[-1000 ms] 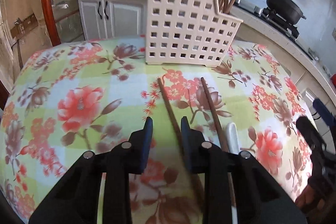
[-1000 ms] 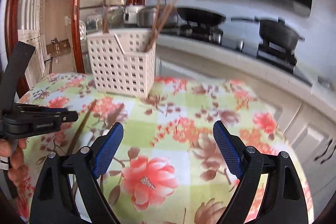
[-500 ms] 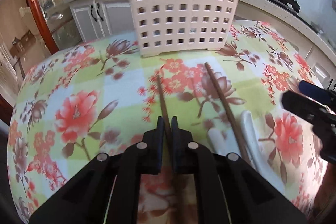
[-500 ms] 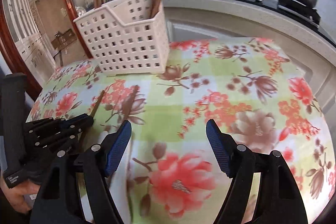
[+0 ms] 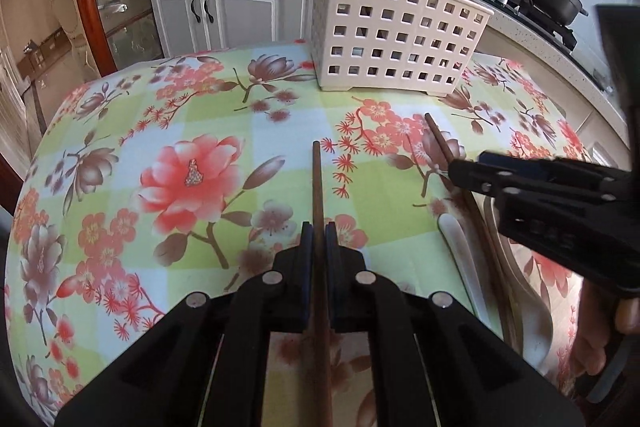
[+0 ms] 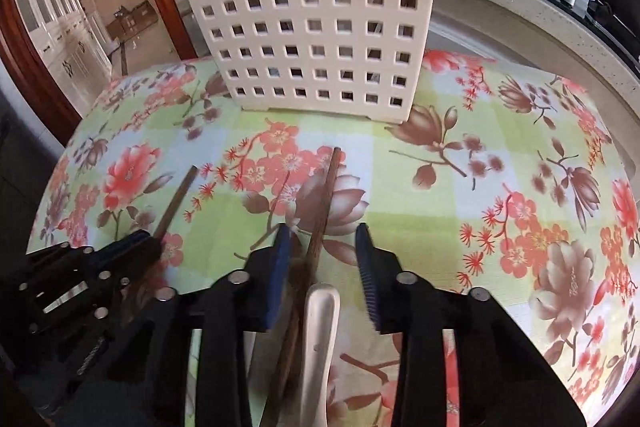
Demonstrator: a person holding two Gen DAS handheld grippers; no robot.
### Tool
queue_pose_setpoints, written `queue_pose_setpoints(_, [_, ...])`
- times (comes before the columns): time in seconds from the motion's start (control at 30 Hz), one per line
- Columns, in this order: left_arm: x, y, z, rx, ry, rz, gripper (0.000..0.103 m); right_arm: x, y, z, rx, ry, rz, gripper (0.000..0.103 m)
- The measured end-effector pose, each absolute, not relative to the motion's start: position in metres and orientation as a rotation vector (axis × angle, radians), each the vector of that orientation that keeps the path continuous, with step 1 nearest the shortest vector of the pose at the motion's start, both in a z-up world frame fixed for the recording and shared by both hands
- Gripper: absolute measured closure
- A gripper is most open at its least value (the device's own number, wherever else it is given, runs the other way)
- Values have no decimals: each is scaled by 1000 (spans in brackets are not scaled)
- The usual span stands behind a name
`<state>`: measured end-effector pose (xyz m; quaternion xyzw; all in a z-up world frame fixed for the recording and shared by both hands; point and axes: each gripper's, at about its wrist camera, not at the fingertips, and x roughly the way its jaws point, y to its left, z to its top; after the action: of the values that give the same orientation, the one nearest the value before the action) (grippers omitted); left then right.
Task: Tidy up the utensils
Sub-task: 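Close the left gripper on a brown chopstick while the right gripper grasps another, then lift both held chopsticks upright and carry them toward the white basket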
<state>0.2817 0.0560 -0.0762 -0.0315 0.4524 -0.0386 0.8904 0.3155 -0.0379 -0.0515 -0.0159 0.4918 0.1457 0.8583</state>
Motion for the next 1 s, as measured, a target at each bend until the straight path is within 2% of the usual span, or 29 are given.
queue_pose_setpoints(0.17, [279,56,-76,-72,939,-89,97,309,-34,-51,-97,993,297,91])
queue_pose_setpoints(0.47, [271,52,-77,-70,943,-94,97,295,-71,-51,-135,989,363,95])
queue_pose_setpoints(0.7, [269,45,-71,-70,932,-104,97,294,-92,-50,-53,983,346,95])
queue_pose_setpoints(1.0, [262,38,-45,-48,858,-128,97,283,-101,-7,9,899,368,95])
